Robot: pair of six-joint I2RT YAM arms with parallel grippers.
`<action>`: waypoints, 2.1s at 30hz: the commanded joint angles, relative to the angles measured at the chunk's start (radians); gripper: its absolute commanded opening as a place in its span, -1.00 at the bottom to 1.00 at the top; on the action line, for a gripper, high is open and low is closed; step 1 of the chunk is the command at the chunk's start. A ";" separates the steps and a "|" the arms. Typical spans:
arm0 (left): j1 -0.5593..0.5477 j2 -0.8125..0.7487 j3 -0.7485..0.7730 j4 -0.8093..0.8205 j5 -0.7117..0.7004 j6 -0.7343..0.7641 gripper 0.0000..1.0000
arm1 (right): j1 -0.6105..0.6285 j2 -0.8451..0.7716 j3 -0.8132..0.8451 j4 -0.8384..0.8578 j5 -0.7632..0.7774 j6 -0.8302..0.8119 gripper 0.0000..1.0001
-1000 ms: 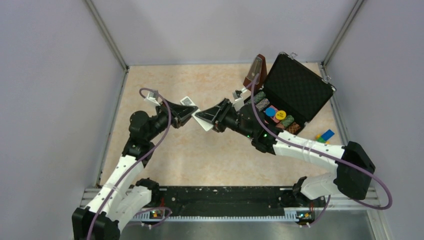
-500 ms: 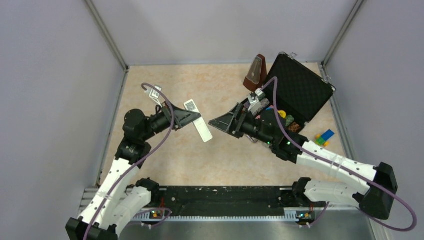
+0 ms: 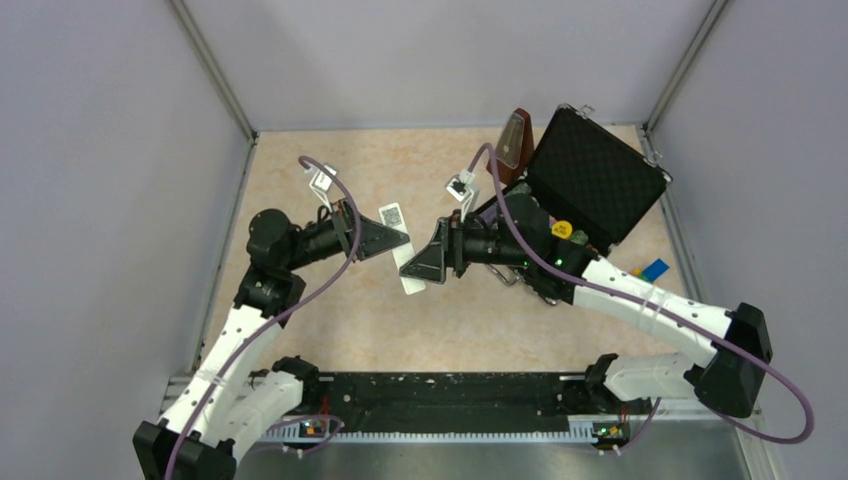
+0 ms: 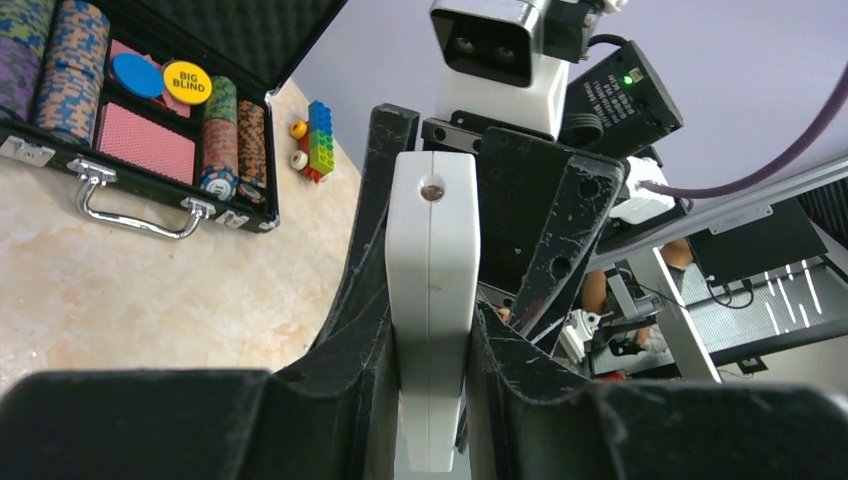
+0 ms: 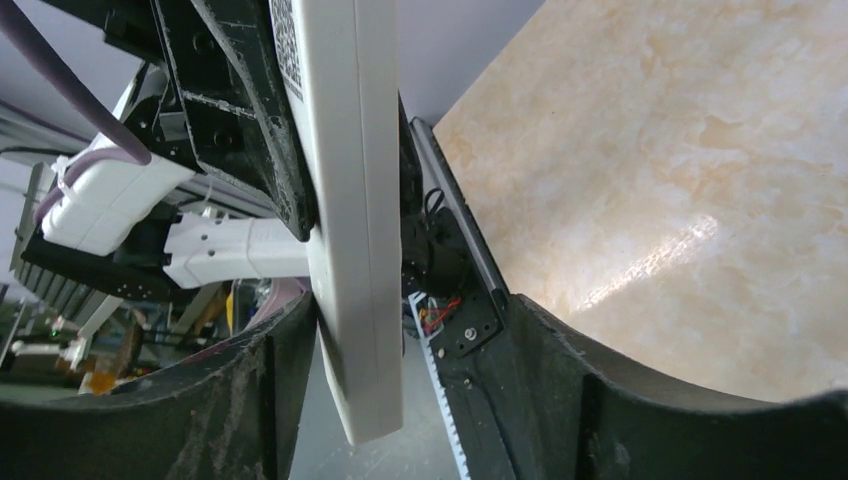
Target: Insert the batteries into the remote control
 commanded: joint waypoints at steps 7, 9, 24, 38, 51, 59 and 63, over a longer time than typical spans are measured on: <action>-0.004 0.019 0.033 0.065 0.045 0.001 -0.91 | -0.005 0.065 0.047 0.044 -0.053 0.006 -0.55; -0.003 0.015 0.031 0.046 0.039 0.013 -0.67 | -0.006 0.059 0.041 0.039 -0.037 0.014 -0.74; 0.000 -0.015 0.206 -0.913 -0.805 0.375 0.98 | -0.021 0.147 0.032 -0.402 0.373 -0.036 -1.00; 0.000 -0.166 0.229 -0.982 -1.071 0.379 0.98 | 0.095 0.627 0.373 -0.907 0.923 -0.018 -1.00; 0.000 -0.154 0.234 -0.982 -1.035 0.401 0.98 | 0.127 0.870 0.553 -1.105 1.111 0.008 -0.88; 0.000 -0.152 0.243 -0.989 -1.030 0.404 0.98 | 0.157 0.915 0.608 -1.114 1.091 0.011 -0.28; 0.000 -0.148 0.258 -1.001 -1.028 0.413 0.97 | 0.160 0.904 0.614 -1.092 1.050 0.011 -0.15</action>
